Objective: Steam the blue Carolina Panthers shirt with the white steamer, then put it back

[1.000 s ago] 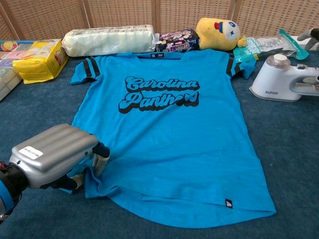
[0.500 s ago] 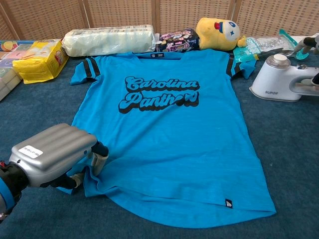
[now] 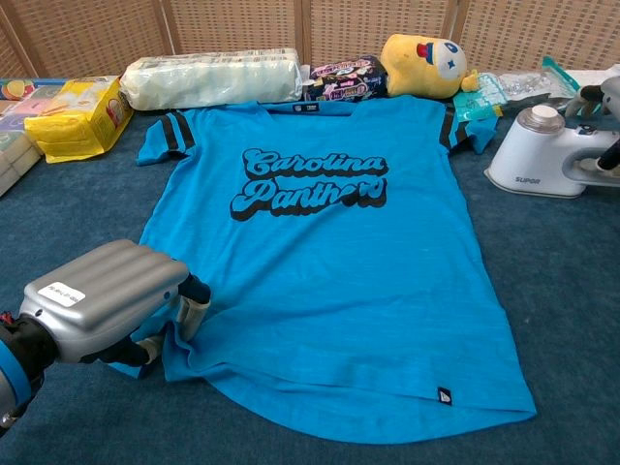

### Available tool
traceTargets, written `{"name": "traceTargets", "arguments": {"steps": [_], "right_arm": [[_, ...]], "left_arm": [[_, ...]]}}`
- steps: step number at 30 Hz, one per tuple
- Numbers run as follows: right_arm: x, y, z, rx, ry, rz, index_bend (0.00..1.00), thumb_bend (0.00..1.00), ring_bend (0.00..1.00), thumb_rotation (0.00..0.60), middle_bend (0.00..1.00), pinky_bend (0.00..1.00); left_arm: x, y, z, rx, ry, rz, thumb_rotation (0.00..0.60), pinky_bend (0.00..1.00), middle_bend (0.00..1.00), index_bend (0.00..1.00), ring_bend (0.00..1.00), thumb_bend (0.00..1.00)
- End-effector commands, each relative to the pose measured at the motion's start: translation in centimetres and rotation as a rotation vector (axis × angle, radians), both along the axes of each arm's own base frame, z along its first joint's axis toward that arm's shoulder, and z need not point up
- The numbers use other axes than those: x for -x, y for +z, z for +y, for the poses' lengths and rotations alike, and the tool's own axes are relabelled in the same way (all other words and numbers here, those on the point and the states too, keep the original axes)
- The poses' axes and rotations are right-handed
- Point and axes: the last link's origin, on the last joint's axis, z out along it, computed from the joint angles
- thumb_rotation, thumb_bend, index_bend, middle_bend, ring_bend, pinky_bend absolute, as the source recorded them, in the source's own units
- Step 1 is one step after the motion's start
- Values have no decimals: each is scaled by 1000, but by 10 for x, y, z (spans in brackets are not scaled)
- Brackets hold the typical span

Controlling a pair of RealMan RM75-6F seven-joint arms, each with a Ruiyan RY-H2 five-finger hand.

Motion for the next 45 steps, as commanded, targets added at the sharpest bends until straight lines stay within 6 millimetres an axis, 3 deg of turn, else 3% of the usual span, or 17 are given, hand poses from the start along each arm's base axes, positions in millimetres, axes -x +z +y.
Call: {"name": "traceTargets", "arguments": {"steps": [1,12,17,21,31,45], "right_arm": [[-2,-3,-5,4,-1,-3,303,339,292,600,299,284],[3,-7,-16,22,-25,14,509,427,471,600,489,371],[7,-8,-19,21,-37,-3,629,428,636,600,648,533],[7,-6,-19,28,-21,-62,681,421,726,600,727,606],[0,-1,-19,71,2,-244,698,408,749,600,747,654],[-31,7,-6,73,-13,-502,699,406,761,600,743,669]], "left_arm": [[0,1,0,-2,2,0,600,487,507,583,419,476],[2,1,-1,-3,10,-1,600,482,507,582,419,475],[2,3,-1,-6,10,0,600,482,507,582,420,477],[4,4,-1,-10,14,4,600,482,507,583,419,477],[5,4,-2,-11,16,5,600,482,507,582,419,477],[4,5,-1,-13,14,6,600,482,507,583,420,477]]}}
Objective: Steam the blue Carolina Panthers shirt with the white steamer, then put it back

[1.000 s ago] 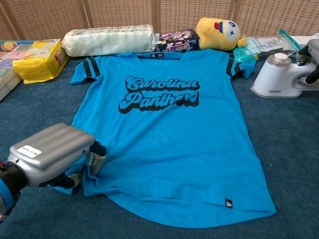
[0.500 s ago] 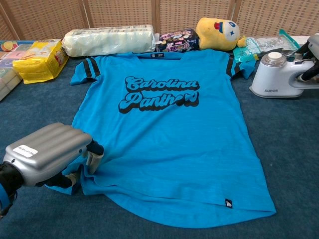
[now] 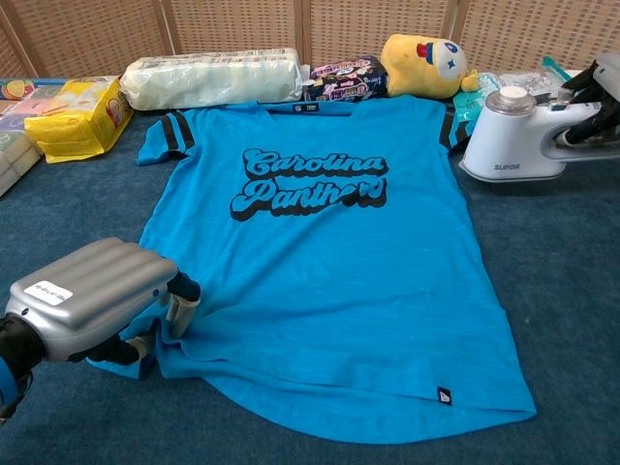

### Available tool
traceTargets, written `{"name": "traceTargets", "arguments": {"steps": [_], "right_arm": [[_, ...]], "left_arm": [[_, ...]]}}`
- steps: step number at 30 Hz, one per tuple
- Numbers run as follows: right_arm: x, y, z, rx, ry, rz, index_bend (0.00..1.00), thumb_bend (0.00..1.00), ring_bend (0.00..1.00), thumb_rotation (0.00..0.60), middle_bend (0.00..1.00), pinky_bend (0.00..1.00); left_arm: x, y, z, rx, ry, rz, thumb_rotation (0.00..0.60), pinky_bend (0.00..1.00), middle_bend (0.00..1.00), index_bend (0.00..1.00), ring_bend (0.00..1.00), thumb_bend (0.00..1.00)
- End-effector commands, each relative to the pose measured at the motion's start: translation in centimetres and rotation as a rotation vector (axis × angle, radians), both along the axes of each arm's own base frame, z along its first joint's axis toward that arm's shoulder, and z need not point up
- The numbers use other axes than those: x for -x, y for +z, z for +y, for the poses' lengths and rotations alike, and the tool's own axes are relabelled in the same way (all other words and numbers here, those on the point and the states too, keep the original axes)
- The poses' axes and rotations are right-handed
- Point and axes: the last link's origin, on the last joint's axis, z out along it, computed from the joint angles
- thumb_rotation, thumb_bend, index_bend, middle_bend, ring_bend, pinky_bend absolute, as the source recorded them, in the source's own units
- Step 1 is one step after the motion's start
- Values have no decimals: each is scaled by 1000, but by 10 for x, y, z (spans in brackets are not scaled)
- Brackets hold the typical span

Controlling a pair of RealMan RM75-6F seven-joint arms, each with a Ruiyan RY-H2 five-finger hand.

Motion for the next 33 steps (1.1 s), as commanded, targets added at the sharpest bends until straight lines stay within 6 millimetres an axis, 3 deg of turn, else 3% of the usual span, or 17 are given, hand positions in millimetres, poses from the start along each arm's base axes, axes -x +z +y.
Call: {"name": "traceTargets", "arguments": {"steps": [1,11,19,33], "right_arm": [[-7,9,6,8,-25,-71,699,406,762,600,742,670],[-41,1,30,-52,10,-137,698,405,763,600,741,673],[-72,-21,60,-112,96,-114,698,405,762,600,741,672],[-92,-59,98,-129,213,71,698,405,761,600,740,674]], "left_arm": [[0,0,0,-1,-2,-1,600,482,507,583,420,477],[-1,3,1,-3,-6,-4,600,482,507,582,419,476],[-2,5,2,-5,-14,-11,600,482,507,583,419,477],[-5,8,2,-5,-23,-18,600,481,507,583,419,476]]}}
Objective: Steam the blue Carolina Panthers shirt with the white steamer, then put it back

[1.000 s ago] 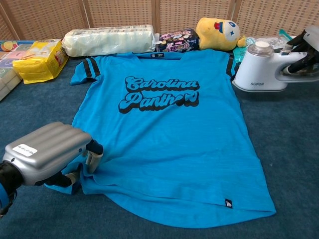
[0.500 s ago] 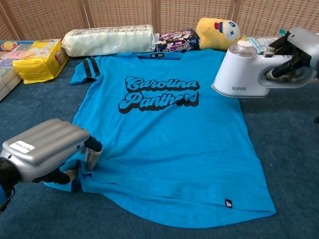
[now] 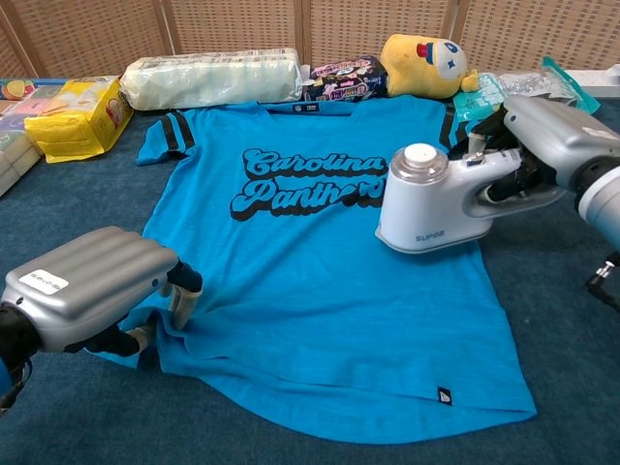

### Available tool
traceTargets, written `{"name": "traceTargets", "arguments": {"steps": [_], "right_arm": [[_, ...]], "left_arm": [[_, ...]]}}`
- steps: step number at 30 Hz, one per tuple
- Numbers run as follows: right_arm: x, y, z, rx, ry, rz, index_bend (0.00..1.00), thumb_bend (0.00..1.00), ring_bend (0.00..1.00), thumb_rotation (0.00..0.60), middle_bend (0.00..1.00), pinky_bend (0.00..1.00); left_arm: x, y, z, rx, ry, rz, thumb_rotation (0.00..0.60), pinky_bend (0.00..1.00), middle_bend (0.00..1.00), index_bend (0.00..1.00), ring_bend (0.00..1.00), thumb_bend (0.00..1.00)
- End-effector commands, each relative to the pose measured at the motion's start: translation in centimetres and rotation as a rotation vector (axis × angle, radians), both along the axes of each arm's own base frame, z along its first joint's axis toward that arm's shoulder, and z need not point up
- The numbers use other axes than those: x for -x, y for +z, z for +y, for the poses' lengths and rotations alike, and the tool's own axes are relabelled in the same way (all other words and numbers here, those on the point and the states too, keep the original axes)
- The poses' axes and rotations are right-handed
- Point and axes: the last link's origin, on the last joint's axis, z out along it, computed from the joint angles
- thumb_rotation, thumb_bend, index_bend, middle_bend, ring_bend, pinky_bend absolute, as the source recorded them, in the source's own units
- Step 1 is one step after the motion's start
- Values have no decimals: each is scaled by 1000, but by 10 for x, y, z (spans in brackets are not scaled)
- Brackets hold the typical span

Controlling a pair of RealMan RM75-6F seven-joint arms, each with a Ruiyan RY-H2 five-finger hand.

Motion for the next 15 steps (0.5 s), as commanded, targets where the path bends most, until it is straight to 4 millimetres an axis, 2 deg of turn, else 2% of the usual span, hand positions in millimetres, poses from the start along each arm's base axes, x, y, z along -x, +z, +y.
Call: {"name": "traceTargets", "arguments": {"steps": [1,15], "right_arm": [[-3,-8,6,-3,22,33,698,405,761,600,740,675],[-17,-42,20,-58,55,75,699,405,759,600,739,674]], "left_arm": [[1,0,0,0,2,1,600,481,507,583,419,476],[2,1,1,3,1,10,600,480,507,583,420,478]]}}
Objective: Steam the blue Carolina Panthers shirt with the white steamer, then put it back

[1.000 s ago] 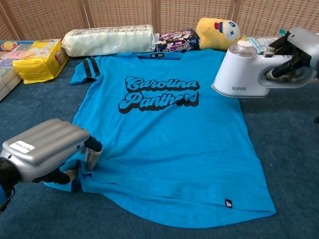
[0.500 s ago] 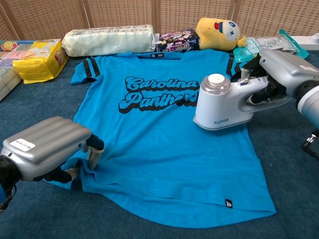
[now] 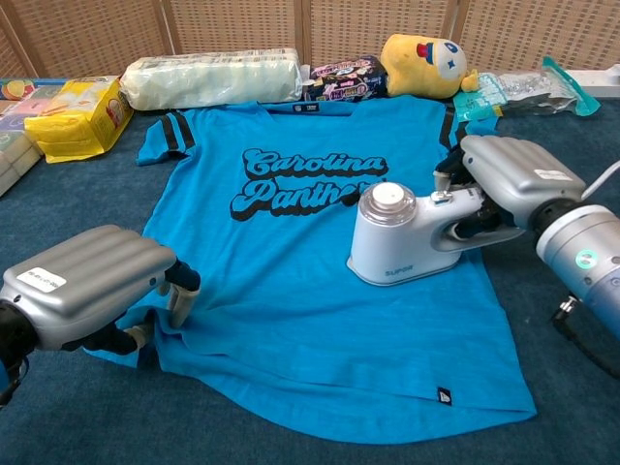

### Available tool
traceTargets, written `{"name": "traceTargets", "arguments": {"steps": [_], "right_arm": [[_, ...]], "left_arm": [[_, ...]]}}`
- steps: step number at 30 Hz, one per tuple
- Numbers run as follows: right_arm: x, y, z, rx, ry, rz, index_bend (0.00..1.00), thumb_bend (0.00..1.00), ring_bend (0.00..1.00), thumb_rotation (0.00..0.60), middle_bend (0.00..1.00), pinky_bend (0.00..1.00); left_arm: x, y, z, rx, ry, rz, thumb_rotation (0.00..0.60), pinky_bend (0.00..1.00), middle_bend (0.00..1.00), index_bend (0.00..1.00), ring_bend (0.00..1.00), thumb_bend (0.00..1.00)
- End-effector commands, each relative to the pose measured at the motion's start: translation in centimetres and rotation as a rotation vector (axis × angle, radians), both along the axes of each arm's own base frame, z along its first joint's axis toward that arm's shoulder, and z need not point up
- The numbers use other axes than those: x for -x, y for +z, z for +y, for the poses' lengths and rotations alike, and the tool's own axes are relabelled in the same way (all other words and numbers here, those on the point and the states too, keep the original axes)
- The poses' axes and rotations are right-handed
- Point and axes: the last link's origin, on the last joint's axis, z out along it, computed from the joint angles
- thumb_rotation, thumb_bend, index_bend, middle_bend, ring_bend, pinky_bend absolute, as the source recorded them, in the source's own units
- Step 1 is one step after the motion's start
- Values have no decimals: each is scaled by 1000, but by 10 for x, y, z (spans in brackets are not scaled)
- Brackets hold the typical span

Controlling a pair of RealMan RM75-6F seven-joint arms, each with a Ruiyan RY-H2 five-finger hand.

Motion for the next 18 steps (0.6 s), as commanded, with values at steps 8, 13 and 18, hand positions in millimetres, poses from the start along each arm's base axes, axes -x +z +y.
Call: {"name": "traceTargets", "arguments": {"steps": [8,13,18], "right_arm": [[-28,-21,10,-55,55,0,698,405,758,600,738,673],[-41,-28,16,-72,85,0,698,405,757,600,737,671],[-47,-30,17,-77,103,5,698,405,757,600,737,670]], "left_arm": [[0,-2,0,8,3,1,600,480,507,582,419,476],[1,-2,0,9,5,0,600,480,507,582,419,476],[2,-3,0,11,6,-2,600,480,507,582,420,476]]}}
